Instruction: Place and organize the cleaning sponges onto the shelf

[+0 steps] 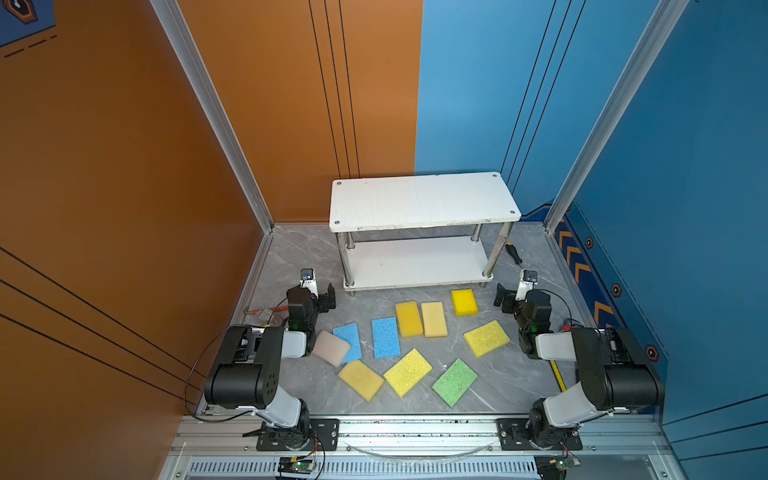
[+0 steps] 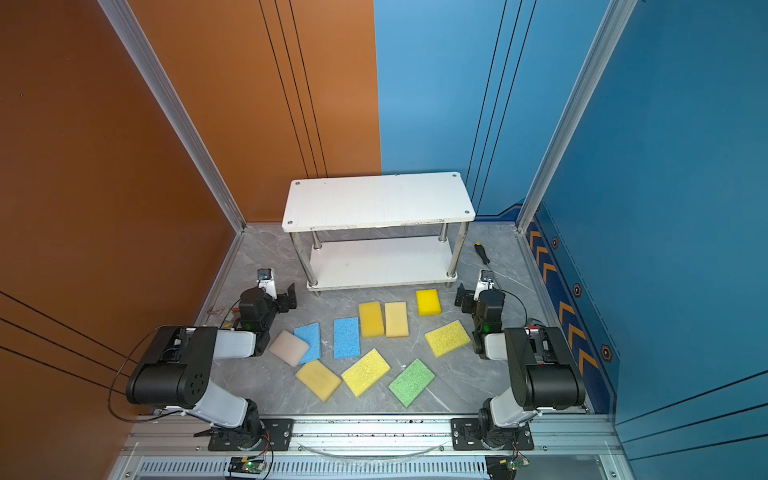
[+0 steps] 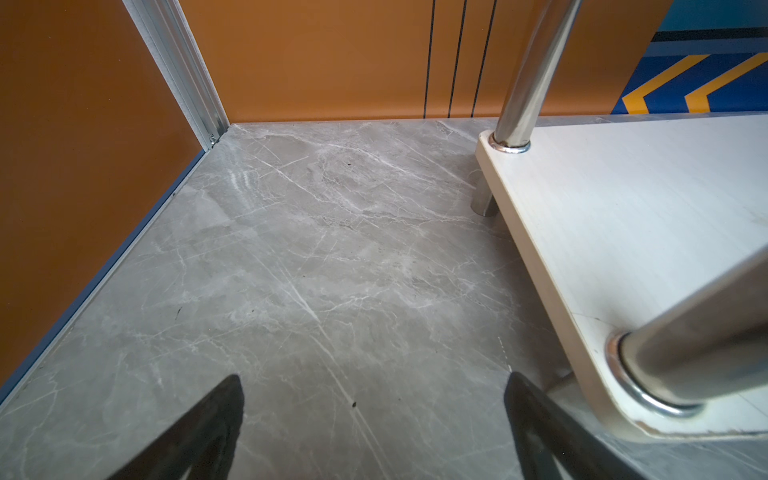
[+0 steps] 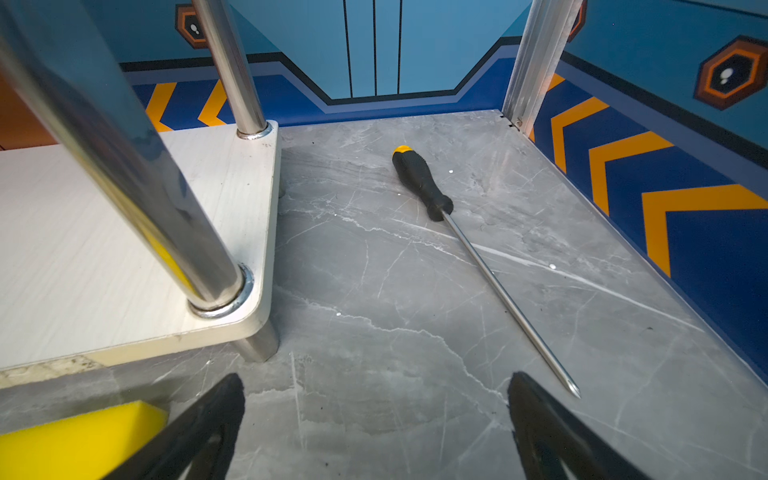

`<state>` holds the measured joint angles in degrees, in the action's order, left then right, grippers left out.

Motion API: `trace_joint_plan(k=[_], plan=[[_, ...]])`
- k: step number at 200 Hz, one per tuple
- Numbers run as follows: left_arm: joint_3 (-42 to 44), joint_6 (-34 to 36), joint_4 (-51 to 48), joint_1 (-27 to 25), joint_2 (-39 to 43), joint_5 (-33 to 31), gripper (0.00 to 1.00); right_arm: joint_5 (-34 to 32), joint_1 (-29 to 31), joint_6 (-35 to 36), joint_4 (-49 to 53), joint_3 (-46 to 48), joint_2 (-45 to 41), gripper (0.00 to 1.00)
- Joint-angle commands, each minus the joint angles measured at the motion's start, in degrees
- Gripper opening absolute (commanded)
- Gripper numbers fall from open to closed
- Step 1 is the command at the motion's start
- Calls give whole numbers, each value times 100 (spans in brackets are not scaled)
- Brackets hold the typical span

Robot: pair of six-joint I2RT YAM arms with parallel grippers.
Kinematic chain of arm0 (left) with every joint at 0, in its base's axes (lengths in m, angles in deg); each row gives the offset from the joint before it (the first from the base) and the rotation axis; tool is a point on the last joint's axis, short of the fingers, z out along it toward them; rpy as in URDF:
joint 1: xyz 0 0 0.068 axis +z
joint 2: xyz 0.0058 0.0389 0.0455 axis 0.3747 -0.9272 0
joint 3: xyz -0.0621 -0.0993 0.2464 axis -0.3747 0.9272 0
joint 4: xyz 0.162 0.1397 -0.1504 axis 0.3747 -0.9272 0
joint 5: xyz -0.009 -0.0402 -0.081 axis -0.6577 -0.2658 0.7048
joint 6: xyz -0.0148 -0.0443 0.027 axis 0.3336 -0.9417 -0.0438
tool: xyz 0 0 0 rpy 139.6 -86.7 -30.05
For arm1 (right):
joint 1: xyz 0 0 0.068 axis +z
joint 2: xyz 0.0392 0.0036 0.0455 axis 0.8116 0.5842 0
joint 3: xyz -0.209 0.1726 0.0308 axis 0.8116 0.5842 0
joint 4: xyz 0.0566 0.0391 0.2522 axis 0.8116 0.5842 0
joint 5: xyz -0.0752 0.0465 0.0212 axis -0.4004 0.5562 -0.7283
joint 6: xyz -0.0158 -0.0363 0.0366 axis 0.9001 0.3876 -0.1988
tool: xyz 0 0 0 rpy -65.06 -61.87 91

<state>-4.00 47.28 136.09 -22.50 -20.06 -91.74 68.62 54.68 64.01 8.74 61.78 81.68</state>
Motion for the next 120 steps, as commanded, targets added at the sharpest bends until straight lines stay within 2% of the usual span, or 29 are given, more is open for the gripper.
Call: trace_joint_plan(k=[1, 42, 86, 120], plan=[[61, 0, 14, -8, -15, 73, 98, 78, -33, -46, 74, -71, 4, 100], [56, 3, 10, -23, 3, -37, 98, 41, -38, -76, 126, -97, -42, 100], [134, -5, -75, -40, 366, -225, 98, -22, -78, -156, 1045, -355, -617, 100], [-1, -45, -976, -157, 1172, -789, 98, -291, -91, -241, 1952, -634, -1185, 100]])
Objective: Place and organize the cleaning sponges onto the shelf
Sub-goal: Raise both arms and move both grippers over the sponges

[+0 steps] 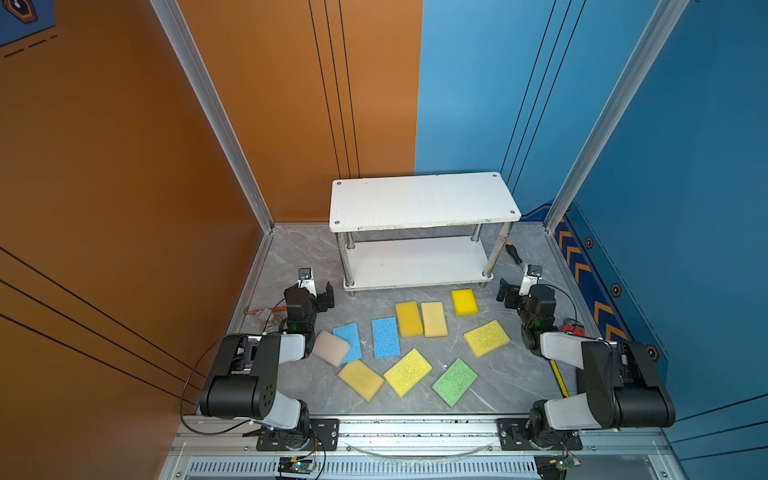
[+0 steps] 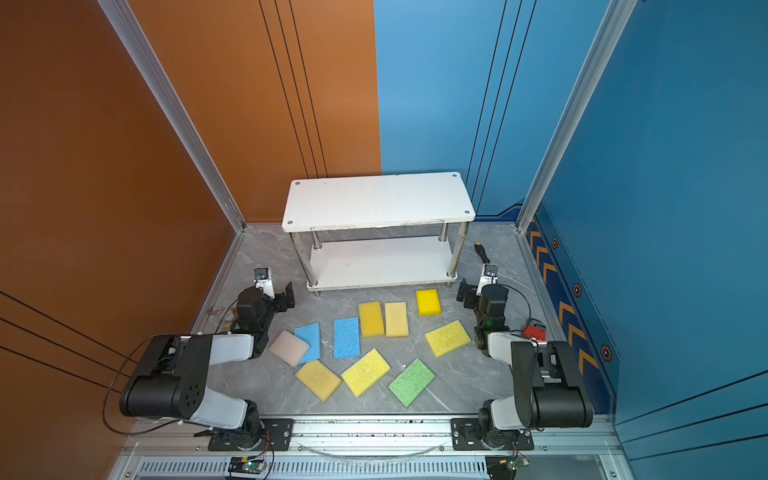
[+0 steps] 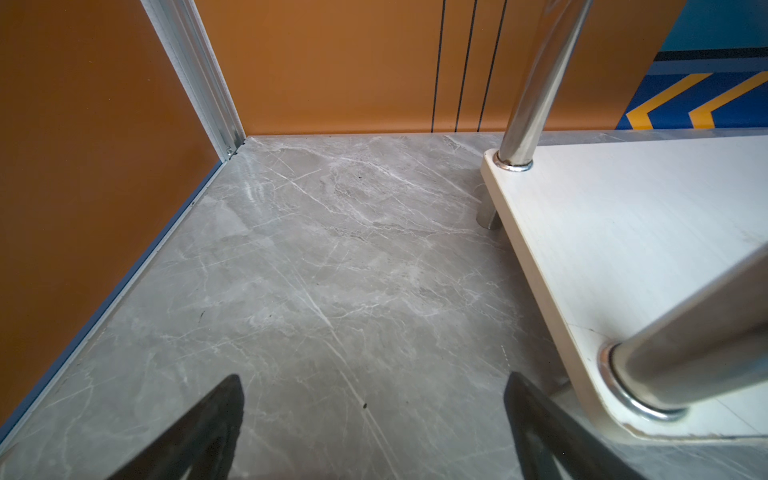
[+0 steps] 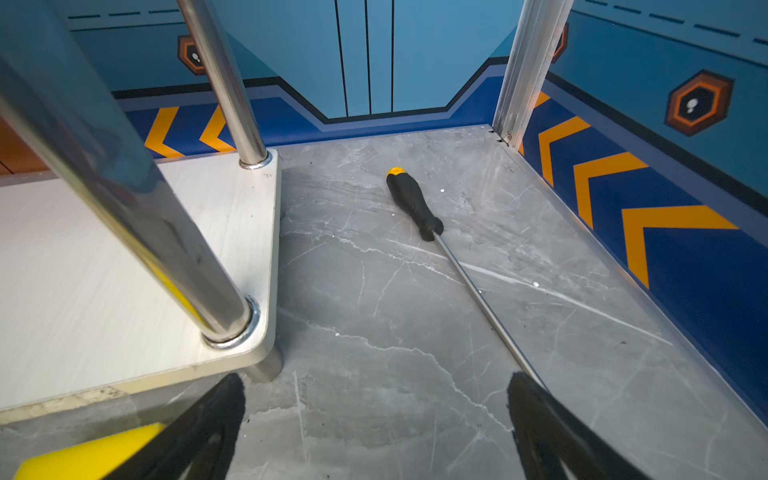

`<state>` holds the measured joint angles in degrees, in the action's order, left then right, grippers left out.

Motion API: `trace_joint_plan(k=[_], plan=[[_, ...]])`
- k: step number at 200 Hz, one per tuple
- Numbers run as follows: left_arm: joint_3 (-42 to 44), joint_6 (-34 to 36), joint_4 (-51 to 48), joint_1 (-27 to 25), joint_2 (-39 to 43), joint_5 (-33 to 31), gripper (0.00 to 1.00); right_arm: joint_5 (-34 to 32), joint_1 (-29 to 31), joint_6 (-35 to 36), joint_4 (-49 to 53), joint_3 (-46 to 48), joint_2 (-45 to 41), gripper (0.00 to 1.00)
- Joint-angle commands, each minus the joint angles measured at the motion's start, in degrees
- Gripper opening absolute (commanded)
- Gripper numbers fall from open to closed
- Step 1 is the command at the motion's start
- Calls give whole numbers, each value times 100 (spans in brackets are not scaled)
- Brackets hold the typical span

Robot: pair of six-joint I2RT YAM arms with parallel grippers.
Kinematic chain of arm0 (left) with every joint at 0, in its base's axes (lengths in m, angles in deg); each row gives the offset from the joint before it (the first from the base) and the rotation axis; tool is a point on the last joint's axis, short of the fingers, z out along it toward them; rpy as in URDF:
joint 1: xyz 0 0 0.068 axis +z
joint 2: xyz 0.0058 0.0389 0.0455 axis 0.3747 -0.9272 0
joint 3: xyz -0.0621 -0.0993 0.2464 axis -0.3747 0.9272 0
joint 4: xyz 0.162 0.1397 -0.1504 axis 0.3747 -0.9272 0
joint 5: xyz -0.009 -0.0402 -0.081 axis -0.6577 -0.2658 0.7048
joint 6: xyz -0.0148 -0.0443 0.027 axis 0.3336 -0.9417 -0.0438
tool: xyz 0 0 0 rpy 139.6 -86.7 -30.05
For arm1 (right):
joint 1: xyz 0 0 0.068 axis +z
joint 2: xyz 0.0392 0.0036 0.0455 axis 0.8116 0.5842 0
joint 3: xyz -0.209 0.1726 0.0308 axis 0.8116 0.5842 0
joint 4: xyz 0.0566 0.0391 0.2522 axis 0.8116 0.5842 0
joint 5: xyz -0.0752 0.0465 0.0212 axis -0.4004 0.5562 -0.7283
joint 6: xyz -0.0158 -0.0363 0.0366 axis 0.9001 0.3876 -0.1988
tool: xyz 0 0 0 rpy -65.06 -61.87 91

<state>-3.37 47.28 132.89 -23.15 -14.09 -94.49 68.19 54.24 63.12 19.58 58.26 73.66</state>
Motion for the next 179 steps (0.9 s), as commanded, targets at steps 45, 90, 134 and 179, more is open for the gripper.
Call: trace_joint_plan(k=[45, 90, 134, 179], plan=[[-1070, -835, -3321, -240, 1483, -1076, 98, -417, -163, -749, 2945, -1216, -994, 100], [-2178, -1706, -5685, -497, 1719, -949, 98, -169, -333, -1351, 5139, -2334, -1112, 100], [-2634, -2155, -6769, -619, 1918, -453, 98, 181, -192, -1813, 6211, -2710, -1304, 100], [-3052, -2360, -7529, -691, 1885, 538, 98, 608, 144, -1852, 7127, -3104, -1224, 100]])
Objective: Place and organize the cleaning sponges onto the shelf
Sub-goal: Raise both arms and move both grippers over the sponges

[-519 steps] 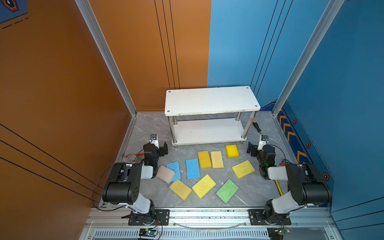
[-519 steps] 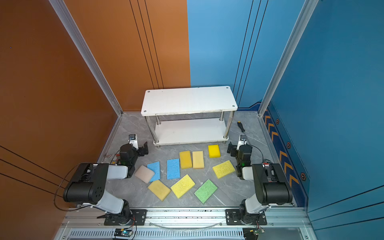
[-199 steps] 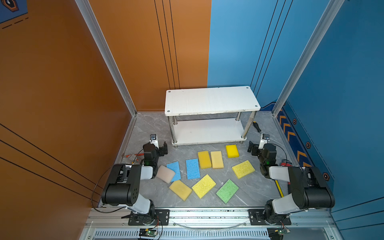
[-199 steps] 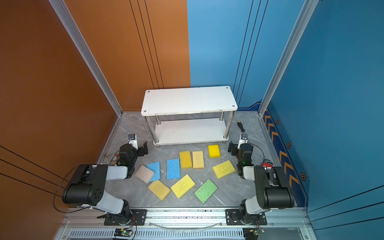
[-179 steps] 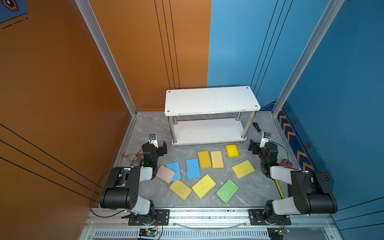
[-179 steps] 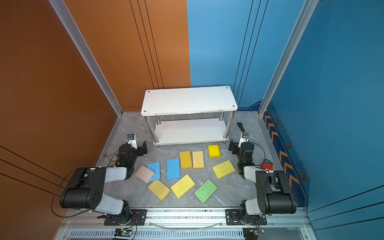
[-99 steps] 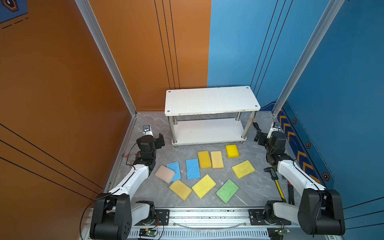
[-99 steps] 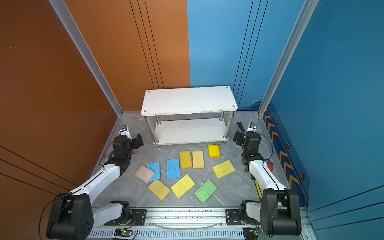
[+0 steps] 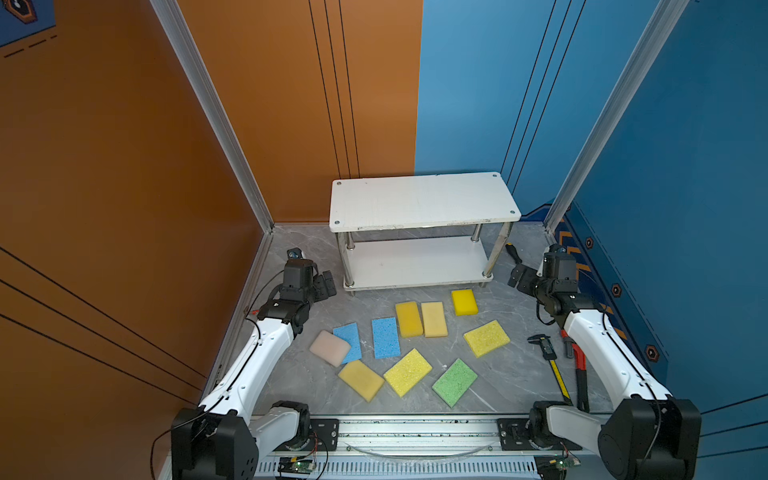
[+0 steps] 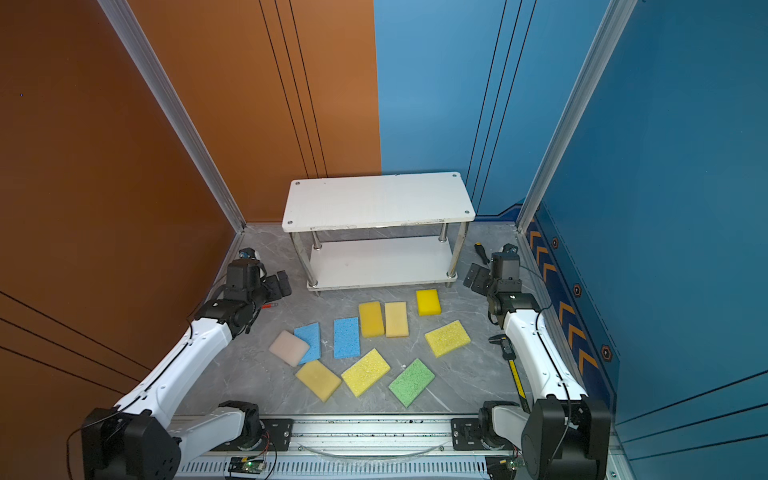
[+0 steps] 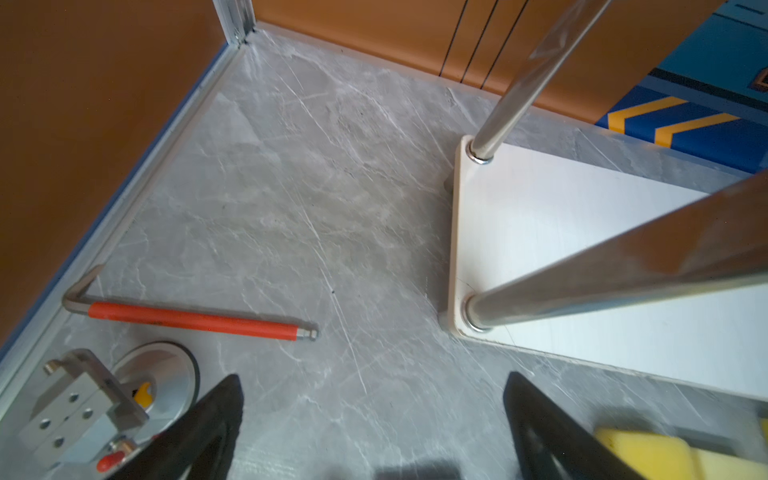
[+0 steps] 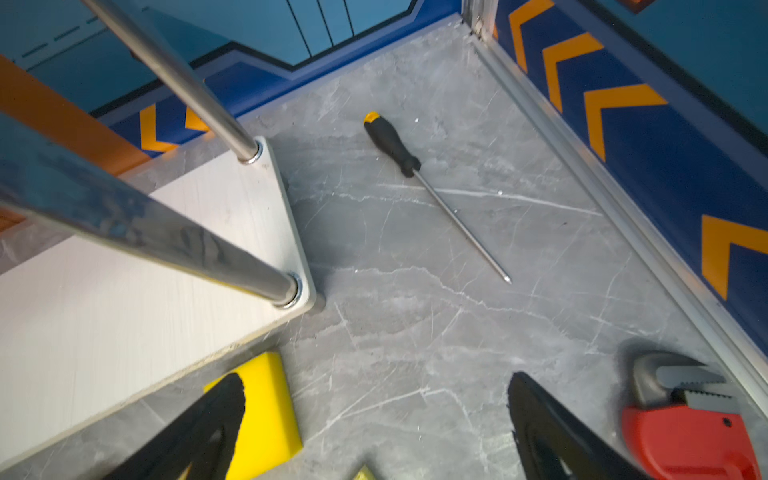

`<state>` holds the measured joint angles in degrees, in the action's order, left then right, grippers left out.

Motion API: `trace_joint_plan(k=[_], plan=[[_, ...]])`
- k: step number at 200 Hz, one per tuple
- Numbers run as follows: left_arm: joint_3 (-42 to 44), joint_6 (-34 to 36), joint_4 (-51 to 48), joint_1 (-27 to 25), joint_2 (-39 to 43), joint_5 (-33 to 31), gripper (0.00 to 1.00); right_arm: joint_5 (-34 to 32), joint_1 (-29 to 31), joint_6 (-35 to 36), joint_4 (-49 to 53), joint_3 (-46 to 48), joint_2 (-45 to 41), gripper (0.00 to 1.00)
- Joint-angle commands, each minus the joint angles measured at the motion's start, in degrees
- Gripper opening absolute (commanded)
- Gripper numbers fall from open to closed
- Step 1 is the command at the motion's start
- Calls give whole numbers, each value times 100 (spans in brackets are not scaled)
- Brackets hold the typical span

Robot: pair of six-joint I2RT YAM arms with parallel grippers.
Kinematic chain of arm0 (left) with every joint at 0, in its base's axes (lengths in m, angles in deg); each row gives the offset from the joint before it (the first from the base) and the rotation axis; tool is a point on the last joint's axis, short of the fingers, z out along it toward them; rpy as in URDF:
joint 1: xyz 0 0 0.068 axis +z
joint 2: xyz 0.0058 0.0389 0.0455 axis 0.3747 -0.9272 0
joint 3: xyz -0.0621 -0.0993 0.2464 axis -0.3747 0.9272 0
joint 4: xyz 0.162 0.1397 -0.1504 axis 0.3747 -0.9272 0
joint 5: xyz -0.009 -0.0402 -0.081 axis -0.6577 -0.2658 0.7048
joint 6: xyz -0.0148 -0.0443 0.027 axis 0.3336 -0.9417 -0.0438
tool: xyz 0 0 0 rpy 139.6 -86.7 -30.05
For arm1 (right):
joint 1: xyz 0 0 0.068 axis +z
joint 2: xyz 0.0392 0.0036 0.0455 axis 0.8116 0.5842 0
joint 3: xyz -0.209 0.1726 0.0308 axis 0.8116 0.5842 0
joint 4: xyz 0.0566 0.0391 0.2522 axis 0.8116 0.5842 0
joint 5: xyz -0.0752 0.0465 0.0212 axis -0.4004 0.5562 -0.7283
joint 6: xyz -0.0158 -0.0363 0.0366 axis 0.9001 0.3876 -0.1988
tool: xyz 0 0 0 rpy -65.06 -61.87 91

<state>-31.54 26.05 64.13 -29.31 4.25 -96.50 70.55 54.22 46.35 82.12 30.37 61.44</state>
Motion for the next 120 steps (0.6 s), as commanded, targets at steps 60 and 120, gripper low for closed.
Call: trace_joint_plan(k=[60, 120], plan=[[-230, -734, -992, -324, 252, 1514, 98, 1036, 466, -742, 1404, -784, 307, 100], [-251, -1354, -1541, -1020, 244, 1430, 98, 1238, 928, -1058, 1662, -1034, 733, 100]])
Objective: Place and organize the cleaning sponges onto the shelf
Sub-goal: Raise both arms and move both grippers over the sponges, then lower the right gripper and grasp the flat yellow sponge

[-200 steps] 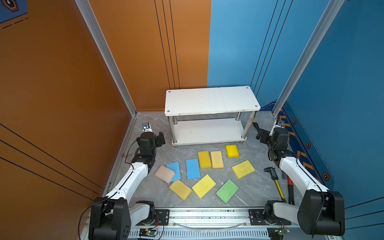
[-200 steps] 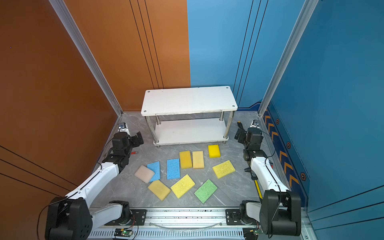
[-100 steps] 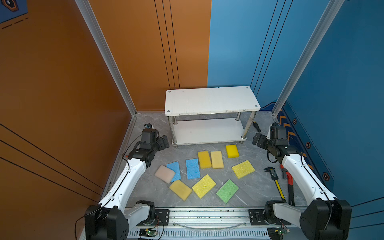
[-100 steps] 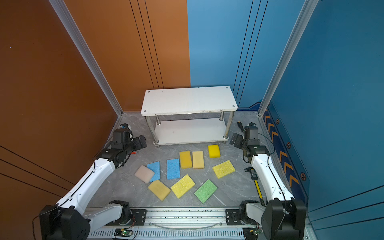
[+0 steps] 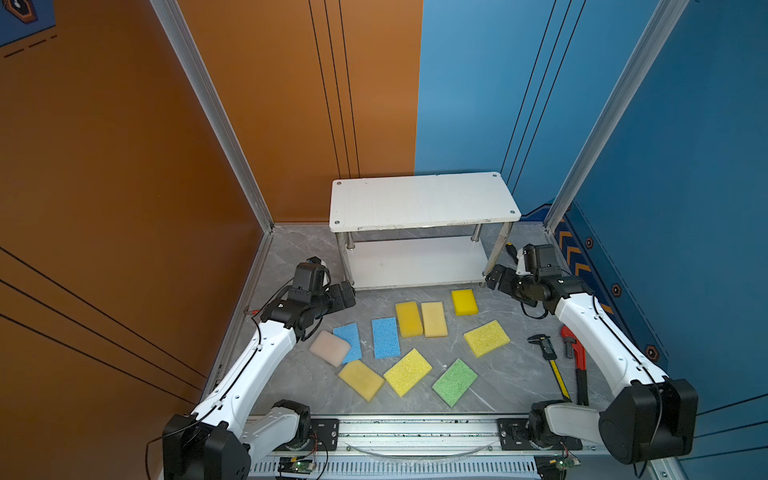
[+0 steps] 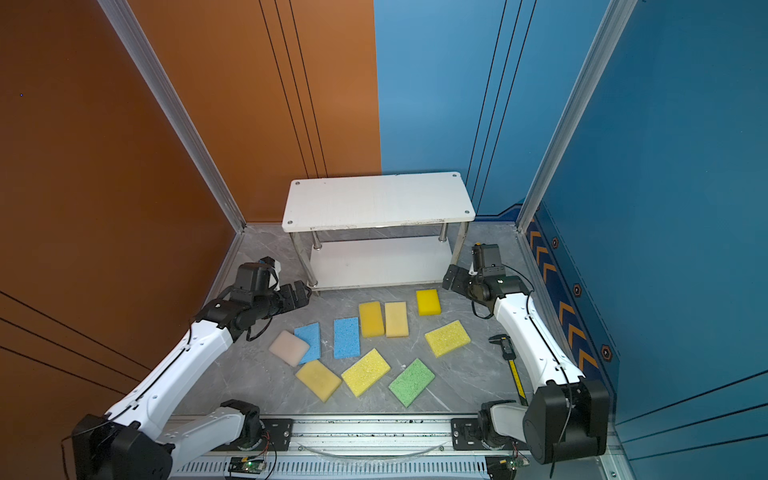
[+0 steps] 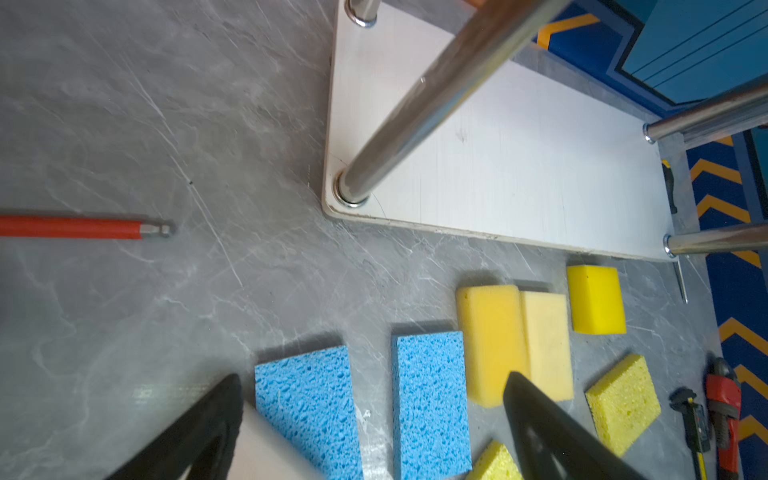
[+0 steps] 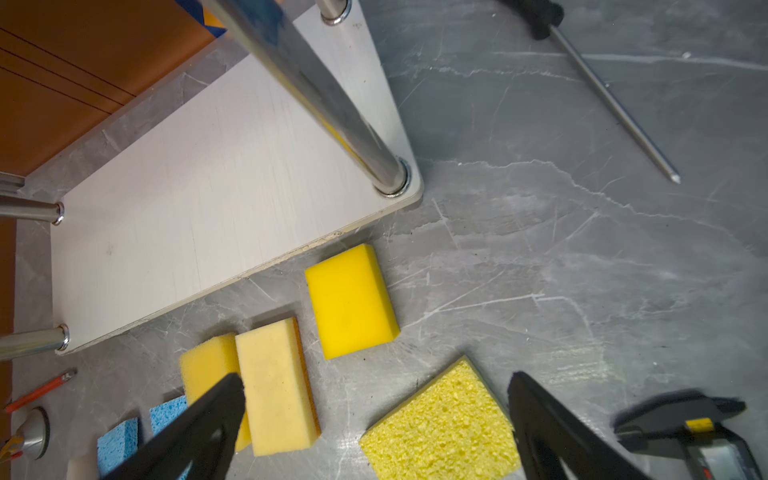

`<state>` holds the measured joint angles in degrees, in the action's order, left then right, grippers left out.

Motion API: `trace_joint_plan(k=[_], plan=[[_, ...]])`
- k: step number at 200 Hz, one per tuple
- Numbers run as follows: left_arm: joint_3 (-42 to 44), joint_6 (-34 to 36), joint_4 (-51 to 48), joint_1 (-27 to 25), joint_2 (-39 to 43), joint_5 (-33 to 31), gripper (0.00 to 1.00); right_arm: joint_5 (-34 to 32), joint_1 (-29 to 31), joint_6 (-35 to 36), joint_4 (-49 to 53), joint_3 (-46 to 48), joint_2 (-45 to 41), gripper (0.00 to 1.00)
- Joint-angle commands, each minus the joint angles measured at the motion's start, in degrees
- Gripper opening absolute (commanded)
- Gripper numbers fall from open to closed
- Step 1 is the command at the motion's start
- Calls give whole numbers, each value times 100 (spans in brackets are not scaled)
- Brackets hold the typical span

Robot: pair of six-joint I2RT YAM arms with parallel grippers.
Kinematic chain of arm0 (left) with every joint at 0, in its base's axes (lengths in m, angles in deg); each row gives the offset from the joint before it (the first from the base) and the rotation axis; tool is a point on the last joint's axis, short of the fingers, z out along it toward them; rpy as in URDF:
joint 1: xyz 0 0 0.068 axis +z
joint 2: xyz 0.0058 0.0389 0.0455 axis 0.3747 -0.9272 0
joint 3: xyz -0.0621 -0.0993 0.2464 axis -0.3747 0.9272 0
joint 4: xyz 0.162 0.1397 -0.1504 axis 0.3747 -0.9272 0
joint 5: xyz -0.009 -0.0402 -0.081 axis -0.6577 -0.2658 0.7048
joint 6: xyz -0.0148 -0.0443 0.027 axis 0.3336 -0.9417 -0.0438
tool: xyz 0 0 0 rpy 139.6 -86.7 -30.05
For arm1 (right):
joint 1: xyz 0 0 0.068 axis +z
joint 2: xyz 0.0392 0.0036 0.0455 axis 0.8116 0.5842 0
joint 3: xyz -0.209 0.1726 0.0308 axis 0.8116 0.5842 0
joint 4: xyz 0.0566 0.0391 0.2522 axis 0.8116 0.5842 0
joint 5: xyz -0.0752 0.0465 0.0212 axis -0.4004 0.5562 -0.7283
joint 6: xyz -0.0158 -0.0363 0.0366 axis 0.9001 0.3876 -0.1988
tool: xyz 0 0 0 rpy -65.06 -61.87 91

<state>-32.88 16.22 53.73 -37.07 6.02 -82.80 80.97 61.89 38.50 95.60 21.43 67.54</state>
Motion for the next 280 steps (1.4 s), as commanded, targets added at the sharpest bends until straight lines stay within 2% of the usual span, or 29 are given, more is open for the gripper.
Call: trace_joint_plan(k=[1, 34, 56, 86, 104, 140, 166, 212, 243, 280], plan=[[-118, -382, -512, -256, 65, 58, 98, 198, 169, -281, 316, -140, 129, 100], [-145, -442, -782, -596, -8, 69, 98, 166, 467, -383, 363, -114, 340, 100], [-67, -517, -765, -813, 18, 101, 98, 141, 616, -797, 637, -78, 353, 100], [-56, -360, -639, -1060, -112, 450, 98, -428, 1013, -1623, 864, 298, -187, 99], [14, -136, -611, -1249, -107, 436, 98, -761, 1271, -1957, 937, 629, -380, 98], [292, -482, -378, -1322, 236, 593, 98, -989, 1637, -2950, 1226, 1220, -1000, 93], [424, -435, -261, -1223, 270, 734, 98, -1029, 1688, -3493, 1220, 1643, -1330, 84], [569, -560, 52, -954, 4, 1404, 98, -1082, 1639, -3780, 1230, 1840, -1355, 76], [633, -589, 295, -928, 4, 1243, 98, -1119, 1477, -3709, 1153, 1873, -1185, 70], [564, -569, 294, -928, -48, 1400, 98, -878, 1256, -3544, 914, 2019, -979, 64]])
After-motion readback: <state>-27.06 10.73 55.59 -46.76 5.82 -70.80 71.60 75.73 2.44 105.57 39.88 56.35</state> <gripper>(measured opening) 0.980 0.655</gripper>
